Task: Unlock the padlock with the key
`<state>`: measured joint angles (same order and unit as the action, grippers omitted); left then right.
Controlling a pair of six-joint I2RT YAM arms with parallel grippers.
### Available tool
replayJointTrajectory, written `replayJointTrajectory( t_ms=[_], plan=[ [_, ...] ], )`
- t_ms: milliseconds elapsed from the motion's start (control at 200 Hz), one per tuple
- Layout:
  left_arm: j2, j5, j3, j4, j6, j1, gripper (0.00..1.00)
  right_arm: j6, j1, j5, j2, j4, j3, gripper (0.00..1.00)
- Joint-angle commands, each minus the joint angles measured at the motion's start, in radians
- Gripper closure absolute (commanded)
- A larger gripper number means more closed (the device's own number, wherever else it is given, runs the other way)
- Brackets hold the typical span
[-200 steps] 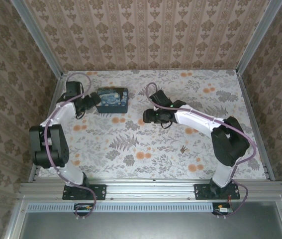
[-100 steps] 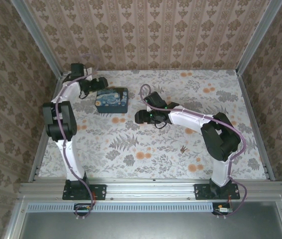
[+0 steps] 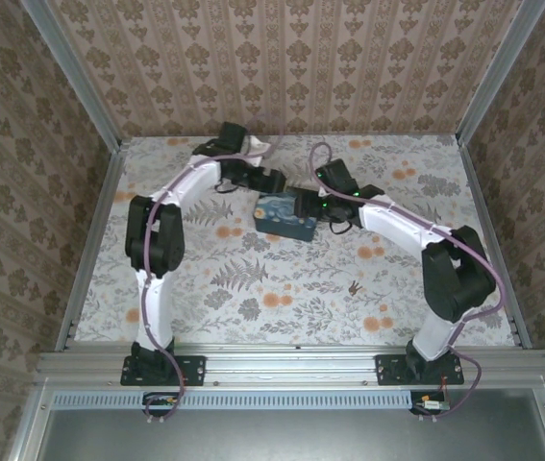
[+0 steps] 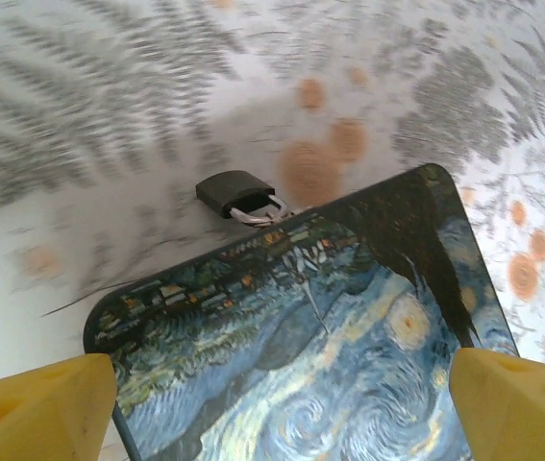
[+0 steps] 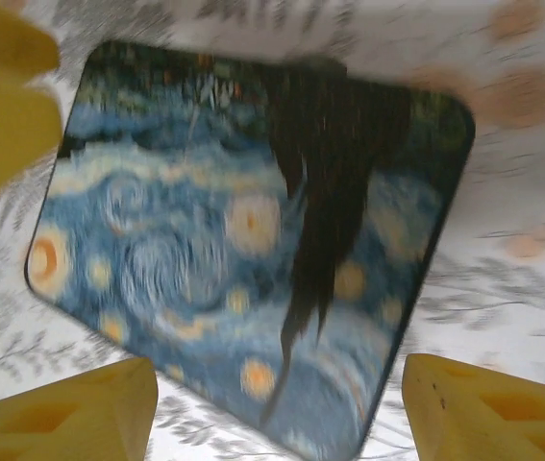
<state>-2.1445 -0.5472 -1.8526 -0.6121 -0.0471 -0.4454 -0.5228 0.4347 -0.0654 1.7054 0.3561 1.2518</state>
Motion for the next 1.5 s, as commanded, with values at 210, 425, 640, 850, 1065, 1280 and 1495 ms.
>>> replayJointTrajectory(
  t_ms=[210, 425, 640, 850, 1065, 1280, 1495],
  plan=[
    [0.327, 0.157, 0.261, 0.021, -0.198, 0.003, 0.09, 0.155, -0.165, 0.038, -0.06, 0.042, -0.021, 0.16],
    [0.521, 0.22, 0.648, 0.18, -0.49, -0.124, 0.08, 0.235, -0.192, -0.081, 0.108, -0.009, 0.119, 0.12],
    [0.477, 0.217, 0.69, 0.32, -0.592, -0.248, 0.08, 0.233, -0.198, -0.196, 0.243, -0.113, 0.183, 0.13],
    [0.396, 0.227, 0.693, 0.474, -0.673, -0.205, 0.09, 0.19, -0.199, -0.355, 0.201, -0.267, 0.034, 0.17],
    [0.341, 0.156, 0.722, 0.67, -0.769, -0.132, 0.09, 0.079, -0.195, -0.458, 0.092, -0.386, -0.169, 0.21],
    [0.272, 0.105, 0.659, 0.726, -0.788, -0.082, 0.1, -0.06, -0.1, -0.439, -0.068, -0.504, -0.369, 0.22],
    [0.148, 0.038, 0.468, 0.6, -0.675, -0.067, 0.1, -0.155, 0.125, -0.338, -0.102, -0.539, -0.406, 0.21]
  ],
)
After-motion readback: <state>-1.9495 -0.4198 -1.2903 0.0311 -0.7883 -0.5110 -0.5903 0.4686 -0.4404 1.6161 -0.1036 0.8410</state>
